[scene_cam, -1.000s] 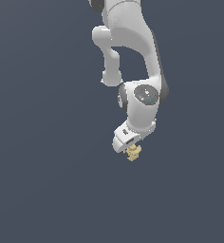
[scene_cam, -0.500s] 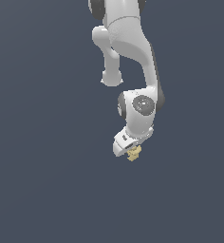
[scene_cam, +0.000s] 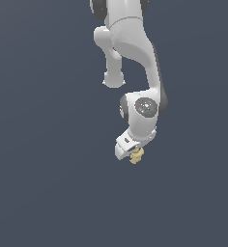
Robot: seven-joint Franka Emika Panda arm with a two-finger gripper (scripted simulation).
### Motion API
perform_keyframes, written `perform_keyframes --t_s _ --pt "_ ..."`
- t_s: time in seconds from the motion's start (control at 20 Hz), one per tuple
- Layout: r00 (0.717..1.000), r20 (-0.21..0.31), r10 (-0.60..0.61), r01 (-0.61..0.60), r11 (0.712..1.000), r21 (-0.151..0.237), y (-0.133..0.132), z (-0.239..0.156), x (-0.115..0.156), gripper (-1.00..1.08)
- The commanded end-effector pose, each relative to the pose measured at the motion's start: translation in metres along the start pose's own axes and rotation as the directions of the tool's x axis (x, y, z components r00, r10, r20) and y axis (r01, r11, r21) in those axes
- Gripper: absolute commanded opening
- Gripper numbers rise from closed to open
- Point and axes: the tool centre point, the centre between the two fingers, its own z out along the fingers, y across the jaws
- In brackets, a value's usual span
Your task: Pick up the object and move it to a goal position.
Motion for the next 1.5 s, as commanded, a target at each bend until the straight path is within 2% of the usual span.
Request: perform_keyframes --t_s 0.0,0.35,0.7,1.0,1.45 --pt "1.000 0.000 0.000 0.000 1.000 0.000 0.000 0.000 0.000 -1.00" --pt "1.000 0.000 0.000 0.000 1.000 0.000 -0.003 -0.009 -0.002 -1.00" --pt "1.000 0.000 0.000 0.000 1.000 -0.001 -0.013 -0.042 -0.008 -1.00" --pt "1.000 0.001 0.000 0.000 1.000 -0.001 -0.030 -0.091 -0.017 -1.00" --pt "1.000 0.001 -0.001 0.001 1.000 -0.002 -0.062 -0.192 -0.034 -1.00"
